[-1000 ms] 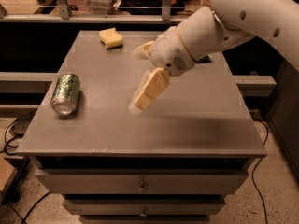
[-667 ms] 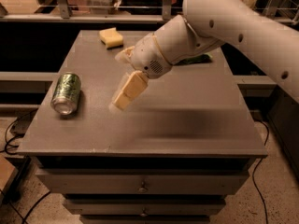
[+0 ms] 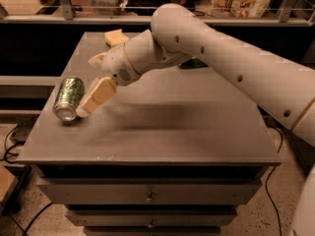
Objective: Pick green can
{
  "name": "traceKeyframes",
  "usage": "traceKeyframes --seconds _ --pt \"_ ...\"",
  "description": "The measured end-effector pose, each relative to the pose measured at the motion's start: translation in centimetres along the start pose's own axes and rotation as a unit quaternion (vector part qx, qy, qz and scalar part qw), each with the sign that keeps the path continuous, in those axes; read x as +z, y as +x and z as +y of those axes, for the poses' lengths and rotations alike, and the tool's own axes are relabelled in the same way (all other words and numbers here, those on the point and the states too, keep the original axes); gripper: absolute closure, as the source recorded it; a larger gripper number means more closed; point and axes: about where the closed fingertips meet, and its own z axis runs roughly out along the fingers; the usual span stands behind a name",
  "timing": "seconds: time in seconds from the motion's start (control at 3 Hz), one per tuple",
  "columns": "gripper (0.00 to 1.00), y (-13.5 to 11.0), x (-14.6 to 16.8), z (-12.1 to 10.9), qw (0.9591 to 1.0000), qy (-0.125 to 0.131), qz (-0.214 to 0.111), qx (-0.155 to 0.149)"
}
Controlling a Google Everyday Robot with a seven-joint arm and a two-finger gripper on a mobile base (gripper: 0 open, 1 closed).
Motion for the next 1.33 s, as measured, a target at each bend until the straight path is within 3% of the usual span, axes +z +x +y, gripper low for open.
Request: traceKeyframes --seconds 0.33,1.0,1.33 --pt "0.0 -0.5 3.7 -1.3 0.9997 -0.004 -0.021 -0.01" --pt "0.0 0.8 6.9 -2.2 0.9998 -0.008 -0.015 -0.014" --pt "0.15 2.3 7.3 -2.4 1.0 -0.009 -0.002 -0.003"
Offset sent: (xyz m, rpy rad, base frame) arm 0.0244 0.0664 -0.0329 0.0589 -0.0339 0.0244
